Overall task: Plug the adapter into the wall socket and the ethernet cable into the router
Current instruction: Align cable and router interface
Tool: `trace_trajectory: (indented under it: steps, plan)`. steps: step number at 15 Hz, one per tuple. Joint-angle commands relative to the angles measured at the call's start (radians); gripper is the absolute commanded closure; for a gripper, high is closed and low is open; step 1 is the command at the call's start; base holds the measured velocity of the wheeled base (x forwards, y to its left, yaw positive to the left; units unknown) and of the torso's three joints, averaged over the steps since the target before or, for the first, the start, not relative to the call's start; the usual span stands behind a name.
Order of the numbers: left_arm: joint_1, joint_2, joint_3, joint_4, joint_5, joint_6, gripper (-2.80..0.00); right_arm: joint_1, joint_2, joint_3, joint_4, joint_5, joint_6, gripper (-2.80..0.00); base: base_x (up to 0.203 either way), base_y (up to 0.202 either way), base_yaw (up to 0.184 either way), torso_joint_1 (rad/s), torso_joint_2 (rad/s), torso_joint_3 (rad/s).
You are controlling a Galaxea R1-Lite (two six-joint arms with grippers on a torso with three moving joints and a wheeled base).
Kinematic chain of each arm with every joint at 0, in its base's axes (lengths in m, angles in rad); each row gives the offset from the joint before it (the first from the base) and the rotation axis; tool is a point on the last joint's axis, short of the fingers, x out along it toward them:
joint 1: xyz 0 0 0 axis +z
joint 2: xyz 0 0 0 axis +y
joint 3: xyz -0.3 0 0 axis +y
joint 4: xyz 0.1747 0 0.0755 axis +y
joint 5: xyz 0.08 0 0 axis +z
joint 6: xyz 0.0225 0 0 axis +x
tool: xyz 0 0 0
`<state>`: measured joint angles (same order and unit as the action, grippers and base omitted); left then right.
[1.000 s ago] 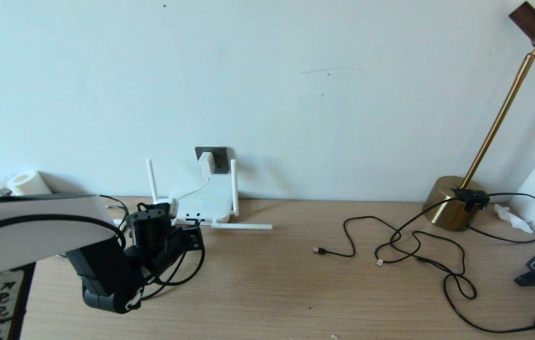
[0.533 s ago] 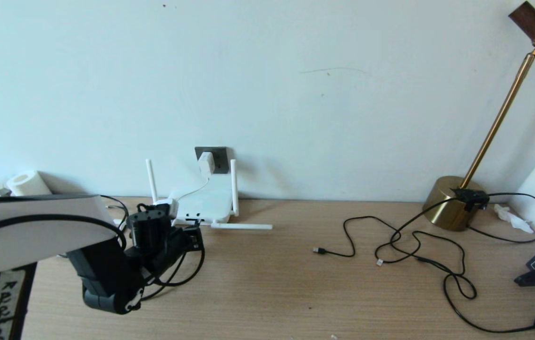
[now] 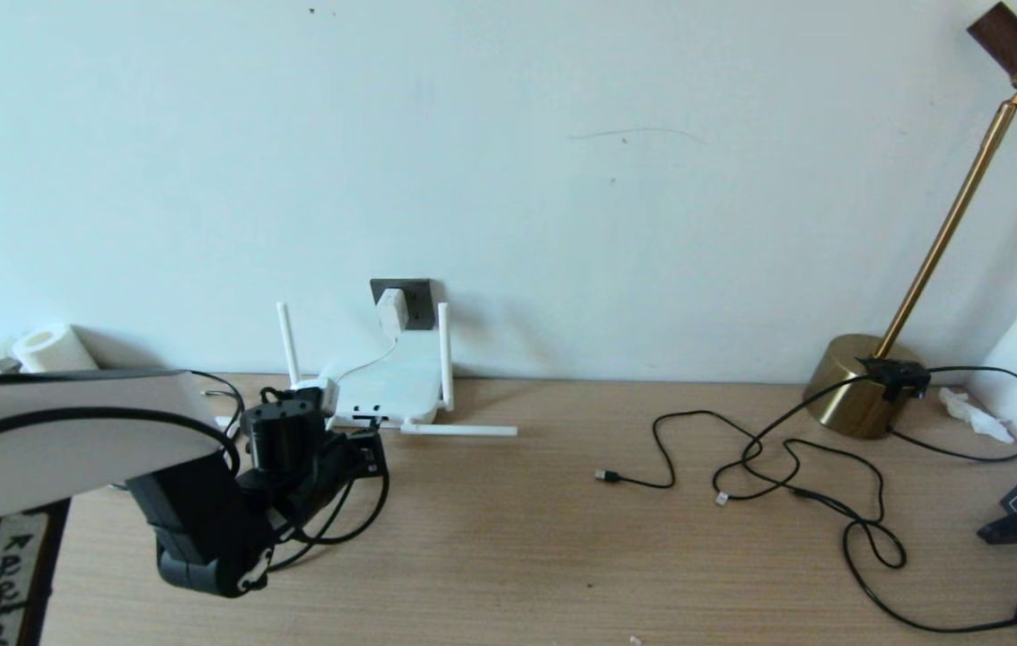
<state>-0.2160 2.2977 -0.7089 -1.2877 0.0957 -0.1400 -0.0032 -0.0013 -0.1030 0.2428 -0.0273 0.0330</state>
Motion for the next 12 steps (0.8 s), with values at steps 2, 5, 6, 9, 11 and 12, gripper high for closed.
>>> trace_trajectory:
  steps: [2,5,6,9,11,12]
  plan:
    - [0.001,0.002,0.002,-0.005,0.001,-0.001,0.00,0.000,0.001,0.000,0.001,-0.002,0.001,-2.80,0.000,0.000,0.000,0.000,0.00,0.000]
    - [0.000,-0.002,0.002,-0.005,0.001,-0.002,0.00,0.000,0.001,0.000,0.001,0.000,-0.001,-2.80,0.000,0.000,0.000,0.000,0.00,0.000]
    - [0.000,-0.003,0.000,-0.005,0.001,-0.001,0.00,0.000,0.001,-0.001,0.001,0.000,-0.001,-2.80,0.000,0.000,0.000,0.000,0.00,0.000]
    - [0.001,-0.007,0.000,-0.005,0.001,-0.001,0.00,0.001,0.001,0.000,0.001,0.000,-0.001,-2.80,0.000,0.000,0.000,0.000,0.00,0.000]
    - [0.001,-0.009,0.002,-0.005,0.001,-0.001,0.00,0.000,0.001,0.000,0.001,0.000,0.001,-2.80,0.000,0.000,0.000,0.000,0.00,0.000]
    - [0.001,-0.009,0.002,-0.005,0.001,-0.001,0.00,0.000,0.001,0.000,0.001,0.000,0.001,-2.80,0.000,0.000,0.000,0.000,0.00,0.000]
